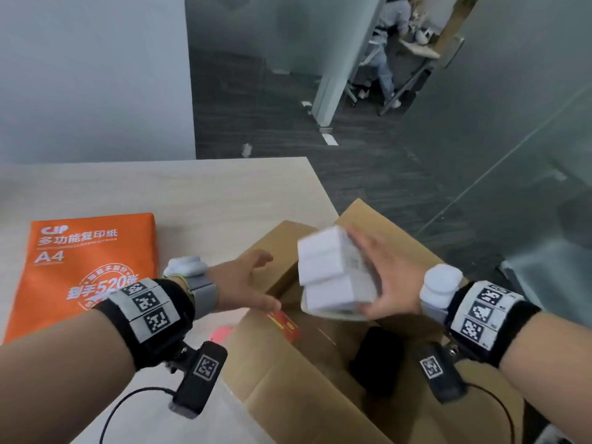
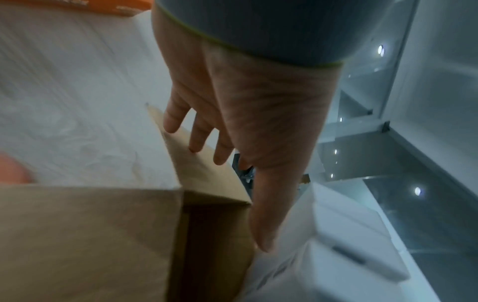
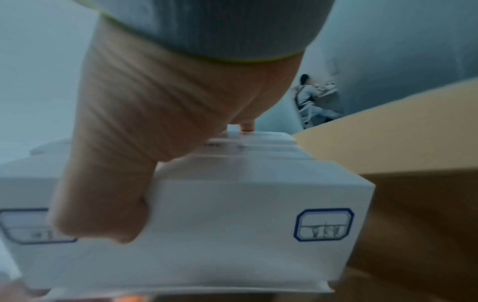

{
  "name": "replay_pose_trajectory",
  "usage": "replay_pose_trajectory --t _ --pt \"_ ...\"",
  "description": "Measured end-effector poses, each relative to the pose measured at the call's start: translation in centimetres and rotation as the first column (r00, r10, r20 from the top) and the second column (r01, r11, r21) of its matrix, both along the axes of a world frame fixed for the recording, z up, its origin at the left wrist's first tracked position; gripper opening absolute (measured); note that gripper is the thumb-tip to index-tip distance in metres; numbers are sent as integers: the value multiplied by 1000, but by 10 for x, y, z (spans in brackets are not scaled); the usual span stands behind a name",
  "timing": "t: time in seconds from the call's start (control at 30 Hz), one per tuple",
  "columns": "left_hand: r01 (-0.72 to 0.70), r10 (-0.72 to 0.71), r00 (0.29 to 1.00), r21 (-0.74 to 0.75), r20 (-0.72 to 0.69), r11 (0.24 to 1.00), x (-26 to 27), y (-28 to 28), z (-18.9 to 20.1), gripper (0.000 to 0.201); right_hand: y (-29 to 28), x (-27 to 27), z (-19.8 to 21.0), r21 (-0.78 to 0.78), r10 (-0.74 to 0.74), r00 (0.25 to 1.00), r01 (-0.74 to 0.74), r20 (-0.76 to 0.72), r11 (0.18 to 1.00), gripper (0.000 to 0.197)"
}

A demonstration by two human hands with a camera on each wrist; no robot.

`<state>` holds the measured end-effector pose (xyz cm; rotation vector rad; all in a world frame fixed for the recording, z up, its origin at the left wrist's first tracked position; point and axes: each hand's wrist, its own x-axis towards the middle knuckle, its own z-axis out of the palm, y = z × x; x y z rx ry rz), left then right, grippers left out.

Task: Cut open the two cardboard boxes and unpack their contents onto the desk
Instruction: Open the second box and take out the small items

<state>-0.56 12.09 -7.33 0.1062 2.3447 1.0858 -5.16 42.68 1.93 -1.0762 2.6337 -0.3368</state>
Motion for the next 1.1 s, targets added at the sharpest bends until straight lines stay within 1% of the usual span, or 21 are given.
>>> replay_pose_trajectory --t 0.07,0.1,0.2,0.27,0.3,0.33,0.4,0.47,0.53,0.57,0.6,0.63,0.67,0.73,0.77,0.8,0.87,0.9,0.97,1.03,1.1 --pt "-84 85 996 197 5 977 -7 1 10 139 -13 -9 7 -183 -155 985 165 71 969 131" --pt "-100 105 995 276 -2 956 -10 2 15 141 -21 -14 7 -247 -196 973 221 123 943 133" --pt "-62 118 989 468 -92 881 -14 11 33 125 -53 -23 2 -443 -180 946 288 271 849 132" --pt "-28 133 981 580 -139 814 -18 14 40 97 -75 -25 -4 -543 -132 918 331 373 772 130" --pt "-14 144 977 626 -157 780 -19 16 44 81 -85 -25 -7 -573 -111 904 352 412 740 129" --pt "-11 183 965 667 -189 745 -21 17 47 72 -94 -24 -8 -596 -95 895 366 435 715 128" --pt "-15 294 921 732 -255 681 -26 15 55 76 -111 -30 -12 -621 -89 883 392 461 679 125" --pt "-38 364 899 784 -244 620 -34 8 57 81 -123 -40 -17 -617 -86 861 425 501 662 123" --pt "-82 387 901 797 -198 598 -42 -5 51 87 -129 -49 -23 -580 -92 837 448 539 681 123" --pt "-129 414 895 791 -168 599 -45 -12 48 93 -130 -53 -25 -557 -98 844 430 527 710 121" --pt "-186 454 880 779 -139 599 -47 -19 45 101 -128 -53 -26 -523 -108 865 391 490 757 114" --pt "-243 500 858 764 -118 597 -50 -27 43 107 -125 -53 -27 -466 -132 895 342 426 816 99" --pt "-295 550 828 752 -107 590 -55 -37 40 109 -118 -54 -30 -388 -165 926 298 341 872 80" --pt "-404 658 744 706 -117 582 -63 -59 36 107 -101 -54 -39 -243 -186 971 219 153 945 39" --pt "-461 700 700 660 -140 593 -66 -70 35 105 -90 -53 -44 -187 -159 981 178 111 966 34" --pt "-528 732 658 585 -177 616 -71 -82 30 107 -80 -52 -51 -126 -137 984 151 111 980 36" --pt "-652 730 624 329 -279 683 -77 -100 18 117 -61 -48 -65 23 -134 982 132 136 991 39" --pt "-684 698 642 172 -318 709 -80 -105 10 122 -53 -46 -72 120 -136 977 117 165 986 36" --pt "-678 613 709 -94 -349 729 -83 -108 -8 124 -45 -38 -89 322 -146 961 65 233 945 26" --pt "-621 539 777 -264 -325 738 -86 -107 -26 123 -47 -28 -103 447 -139 946 -7 293 894 37" --pt "-565 478 823 -364 -307 740 -92 -105 -44 123 -52 -20 -114 469 -137 931 -41 339 882 54"
